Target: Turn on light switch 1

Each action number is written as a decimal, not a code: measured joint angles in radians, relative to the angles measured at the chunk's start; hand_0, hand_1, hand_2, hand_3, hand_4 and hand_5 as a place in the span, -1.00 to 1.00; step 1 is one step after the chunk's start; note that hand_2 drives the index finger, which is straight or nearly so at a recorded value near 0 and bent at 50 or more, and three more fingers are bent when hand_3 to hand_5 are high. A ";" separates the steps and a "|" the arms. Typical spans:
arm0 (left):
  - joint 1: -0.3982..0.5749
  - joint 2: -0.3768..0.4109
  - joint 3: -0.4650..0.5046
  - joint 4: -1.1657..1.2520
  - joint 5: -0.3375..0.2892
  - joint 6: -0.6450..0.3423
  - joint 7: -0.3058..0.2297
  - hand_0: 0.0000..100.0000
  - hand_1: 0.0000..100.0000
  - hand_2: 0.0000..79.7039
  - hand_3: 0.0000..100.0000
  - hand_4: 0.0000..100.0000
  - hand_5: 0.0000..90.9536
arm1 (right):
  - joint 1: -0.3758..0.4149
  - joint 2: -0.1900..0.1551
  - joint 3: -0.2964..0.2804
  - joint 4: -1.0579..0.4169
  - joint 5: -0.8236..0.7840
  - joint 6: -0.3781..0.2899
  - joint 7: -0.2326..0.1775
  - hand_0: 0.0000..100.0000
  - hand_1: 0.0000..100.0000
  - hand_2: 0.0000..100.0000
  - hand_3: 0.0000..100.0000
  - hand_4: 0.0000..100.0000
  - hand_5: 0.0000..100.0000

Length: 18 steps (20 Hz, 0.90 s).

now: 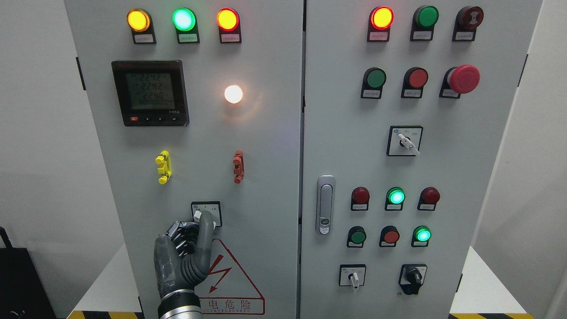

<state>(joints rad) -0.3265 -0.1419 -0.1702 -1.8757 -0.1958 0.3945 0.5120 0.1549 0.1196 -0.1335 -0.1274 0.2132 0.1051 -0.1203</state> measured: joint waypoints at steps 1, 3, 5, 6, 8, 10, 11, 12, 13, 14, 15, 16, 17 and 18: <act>0.004 0.000 0.000 0.000 0.000 -0.008 0.000 -0.72 -0.33 0.64 0.77 0.75 0.72 | 0.000 0.000 0.000 0.000 0.000 0.000 0.000 -0.89 -1.00 -1.00 -1.00 -1.00 -1.00; 0.013 0.001 0.000 -0.001 0.000 -0.027 0.000 -0.73 -0.35 0.66 0.79 0.76 0.73 | 0.000 0.000 0.000 0.000 0.000 0.000 0.000 -0.89 -1.00 -1.00 -1.00 -1.00 -1.00; 0.027 0.003 0.000 -0.002 0.001 -0.057 0.000 -0.74 -0.36 0.67 0.80 0.76 0.73 | 0.000 0.000 0.000 0.000 0.000 0.000 0.000 -0.89 -1.00 -1.00 -1.00 -1.00 -1.00; 0.034 0.003 -0.001 -0.002 0.001 -0.068 0.002 -0.75 -0.37 0.67 0.80 0.76 0.74 | 0.000 0.000 0.000 0.000 0.000 0.000 0.000 -0.89 -1.00 -1.00 -1.00 -1.00 -1.00; 0.050 0.005 -0.001 -0.002 0.002 -0.092 0.004 -0.76 -0.38 0.67 0.81 0.77 0.74 | 0.000 0.000 0.000 0.000 0.000 0.000 0.000 -0.89 -1.00 -1.00 -1.00 -1.00 -1.00; 0.070 0.006 -0.001 -0.003 0.002 -0.128 0.003 -0.78 -0.38 0.68 0.81 0.77 0.75 | 0.000 0.000 0.000 0.000 0.000 0.000 0.000 -0.89 -1.00 -1.00 -1.00 -1.00 -1.00; 0.081 0.007 -0.001 -0.003 0.002 -0.153 0.002 -0.78 -0.38 0.68 0.81 0.77 0.75 | 0.000 0.000 0.000 0.000 0.000 0.000 0.000 -0.89 -1.00 -1.00 -1.00 -1.00 -1.00; 0.096 0.009 -0.002 -0.003 0.001 -0.185 0.000 -0.78 -0.39 0.68 0.81 0.78 0.75 | 0.000 0.000 0.000 0.000 0.000 0.000 0.001 -0.89 -1.00 -1.00 -1.00 -1.00 -1.00; 0.114 0.010 -0.002 -0.003 0.001 -0.218 -0.002 -0.78 -0.40 0.68 0.80 0.78 0.74 | 0.000 0.000 0.000 0.000 0.000 0.000 0.001 -0.89 -1.00 -1.00 -1.00 -1.00 -1.00; 0.134 0.012 -0.001 -0.002 0.001 -0.255 -0.005 -0.78 -0.41 0.67 0.81 0.78 0.74 | 0.000 0.000 0.000 0.000 0.000 0.000 0.001 -0.89 -1.00 -1.00 -1.00 -1.00 -1.00; 0.163 0.015 -0.001 -0.002 0.002 -0.297 -0.011 -0.78 -0.42 0.67 0.80 0.78 0.74 | 0.000 0.000 0.000 0.000 0.000 0.000 0.003 -0.89 -1.00 -1.00 -1.00 -1.00 -1.00; 0.195 0.017 0.001 0.000 0.003 -0.327 -0.020 -0.79 -0.42 0.67 0.80 0.78 0.74 | 0.000 0.000 0.000 0.000 0.000 0.000 0.005 -0.89 -1.00 -1.00 -1.00 -1.00 -1.00; 0.227 0.020 0.004 0.004 0.005 -0.360 -0.030 -0.79 -0.44 0.67 0.81 0.78 0.74 | 0.000 0.000 0.000 0.000 0.000 0.000 0.005 -0.89 -1.00 -1.00 -1.00 -1.00 -1.00; 0.261 0.023 0.009 0.012 0.007 -0.392 -0.041 -0.79 -0.46 0.67 0.81 0.78 0.74 | 0.000 0.000 0.000 0.000 0.000 0.000 0.005 -0.89 -1.00 -1.00 -1.00 -1.00 -1.00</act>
<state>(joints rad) -0.0658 -0.1185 -0.1608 -1.8641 -0.1892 0.0024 0.4707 0.1549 0.1197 -0.1335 -0.1275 0.2132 0.1051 -0.1151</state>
